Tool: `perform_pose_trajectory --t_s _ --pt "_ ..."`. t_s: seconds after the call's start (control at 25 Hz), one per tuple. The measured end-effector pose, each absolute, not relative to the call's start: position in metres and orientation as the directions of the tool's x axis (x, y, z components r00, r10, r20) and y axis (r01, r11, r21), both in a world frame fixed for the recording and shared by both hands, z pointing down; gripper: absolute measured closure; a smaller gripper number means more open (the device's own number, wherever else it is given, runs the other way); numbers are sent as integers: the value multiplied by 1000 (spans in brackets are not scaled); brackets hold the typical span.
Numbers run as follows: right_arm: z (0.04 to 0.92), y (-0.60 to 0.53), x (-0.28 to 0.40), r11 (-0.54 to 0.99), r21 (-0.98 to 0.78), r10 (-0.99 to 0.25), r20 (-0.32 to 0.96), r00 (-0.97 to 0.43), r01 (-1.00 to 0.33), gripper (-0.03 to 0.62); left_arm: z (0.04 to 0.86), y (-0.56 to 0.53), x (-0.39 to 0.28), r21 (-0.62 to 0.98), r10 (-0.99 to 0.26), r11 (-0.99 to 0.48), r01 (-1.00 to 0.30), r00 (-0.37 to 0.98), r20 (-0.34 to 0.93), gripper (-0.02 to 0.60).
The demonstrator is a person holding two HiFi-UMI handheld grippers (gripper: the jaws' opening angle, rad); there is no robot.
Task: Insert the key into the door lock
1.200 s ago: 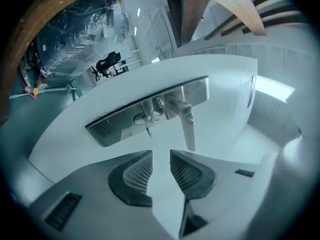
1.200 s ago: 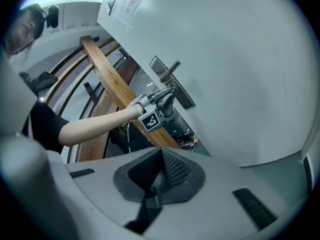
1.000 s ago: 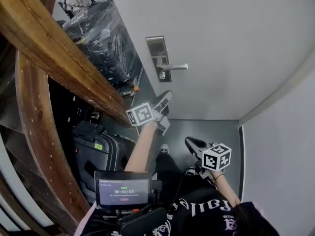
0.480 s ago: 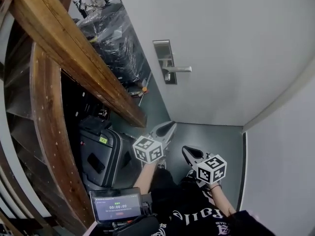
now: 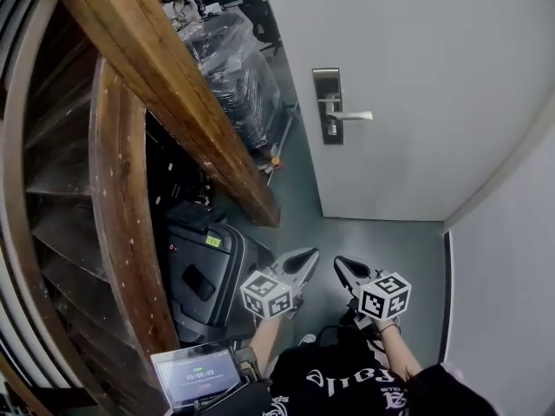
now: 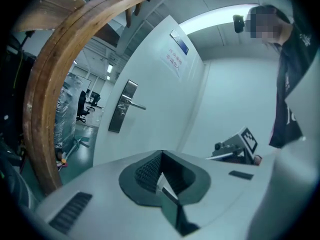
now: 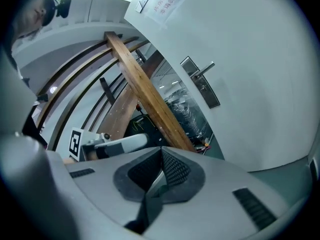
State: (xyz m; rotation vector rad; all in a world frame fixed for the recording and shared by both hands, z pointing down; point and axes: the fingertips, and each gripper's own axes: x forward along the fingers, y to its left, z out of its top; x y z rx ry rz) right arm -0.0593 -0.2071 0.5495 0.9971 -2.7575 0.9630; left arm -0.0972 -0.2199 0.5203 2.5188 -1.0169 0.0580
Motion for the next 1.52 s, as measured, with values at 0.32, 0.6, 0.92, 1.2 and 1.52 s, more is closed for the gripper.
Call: perform_pose_trajectory --t_s 0.32,0.6,0.92,1.2,1.52 --pt "553 -117 -136 538 -561 -620 243 -746 -630 577 548 -117 -176 299 -590 -689 -660 751 295 577" --pt "553 -54 -147 470 -571 -673 261 -692 -673 577 548 -65 -180 370 -521 -726 -580 815 255 577" --pt "539 -8 -123 408 -581 -736 247 -630 -704 576 544 -14 -153 427 -444 -759 -491 871 213 577" --pt "546 57 -103 413 -580 -726 256 -639 -702 576 546 40 -133 432 -450 -753 -496 867 212 577" --pt "559 171 -56 416 -579 -716 267 -645 -701 577 551 151 -83 439 -477 -731 -523 851 220 577"
